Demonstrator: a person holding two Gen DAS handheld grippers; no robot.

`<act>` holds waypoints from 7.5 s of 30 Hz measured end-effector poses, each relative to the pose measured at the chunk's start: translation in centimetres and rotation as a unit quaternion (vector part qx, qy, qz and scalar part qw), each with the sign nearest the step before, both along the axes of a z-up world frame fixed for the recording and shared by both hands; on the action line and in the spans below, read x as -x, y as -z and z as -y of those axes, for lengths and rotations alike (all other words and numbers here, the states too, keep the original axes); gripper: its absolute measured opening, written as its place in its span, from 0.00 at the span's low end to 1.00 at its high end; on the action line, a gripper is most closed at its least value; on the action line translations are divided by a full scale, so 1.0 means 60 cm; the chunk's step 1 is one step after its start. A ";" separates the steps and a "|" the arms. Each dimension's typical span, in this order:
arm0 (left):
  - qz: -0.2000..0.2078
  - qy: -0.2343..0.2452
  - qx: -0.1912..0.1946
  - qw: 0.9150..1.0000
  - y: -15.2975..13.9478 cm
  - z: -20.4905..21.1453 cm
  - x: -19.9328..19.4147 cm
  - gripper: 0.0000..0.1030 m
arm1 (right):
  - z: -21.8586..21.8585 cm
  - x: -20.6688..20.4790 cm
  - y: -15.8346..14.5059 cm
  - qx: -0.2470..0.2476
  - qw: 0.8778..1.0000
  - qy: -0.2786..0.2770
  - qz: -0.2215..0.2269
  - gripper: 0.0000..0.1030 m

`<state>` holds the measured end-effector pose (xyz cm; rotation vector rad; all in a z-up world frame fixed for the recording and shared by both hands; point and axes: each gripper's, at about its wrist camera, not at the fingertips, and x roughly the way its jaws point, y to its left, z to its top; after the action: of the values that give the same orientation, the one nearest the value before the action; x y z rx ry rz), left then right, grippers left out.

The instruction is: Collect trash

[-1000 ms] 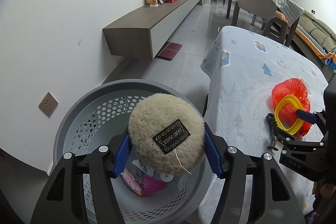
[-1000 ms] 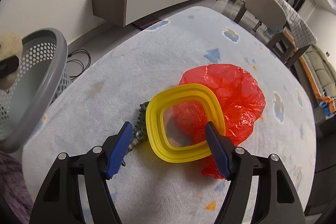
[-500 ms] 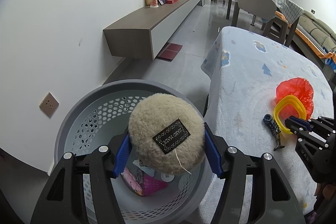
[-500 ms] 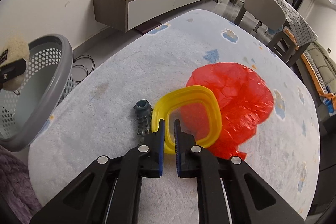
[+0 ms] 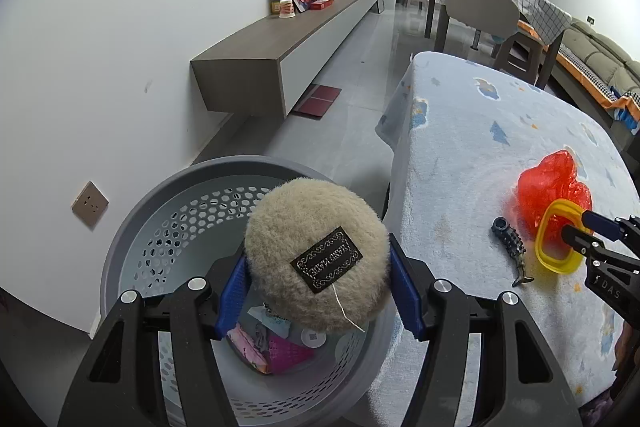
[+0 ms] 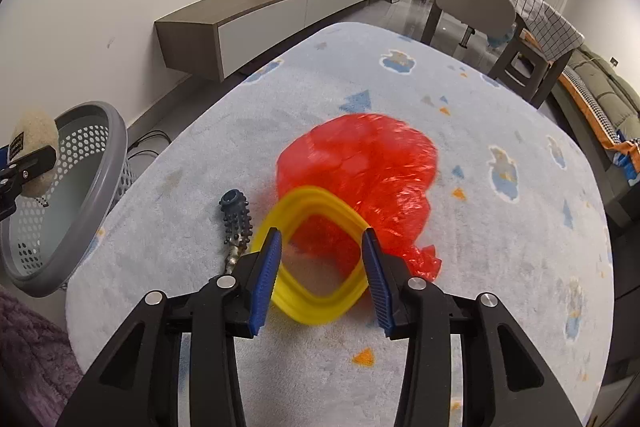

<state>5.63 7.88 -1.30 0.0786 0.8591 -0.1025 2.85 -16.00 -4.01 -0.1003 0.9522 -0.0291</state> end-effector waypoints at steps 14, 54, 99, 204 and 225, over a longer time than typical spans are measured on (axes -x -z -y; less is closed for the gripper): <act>-0.001 0.007 0.008 1.000 -0.003 -0.003 0.004 0.59 | 0.052 0.073 0.022 -0.064 0.993 0.094 -0.023 0.52; -0.008 0.008 0.016 1.000 -0.002 -0.003 0.006 0.59 | -0.006 0.027 0.058 -0.072 0.980 0.186 0.014 0.65; -0.017 -0.096 -0.025 0.995 0.032 -0.174 0.064 0.59 | -0.295 0.002 -0.040 -0.132 0.984 -0.115 0.020 0.65; 0.009 0.000 0.015 1.000 0.024 0.033 0.040 0.94 | 0.093 0.010 0.002 -0.105 0.993 0.054 -0.006 0.74; -0.030 0.003 0.006 1.000 0.053 0.046 0.022 0.94 | 0.072 -0.093 0.075 -0.055 0.997 0.031 -0.051 0.60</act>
<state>4.30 5.11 -4.48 0.0667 0.9179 -0.1166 8.42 -20.34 -8.51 0.0305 1.0577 -0.0290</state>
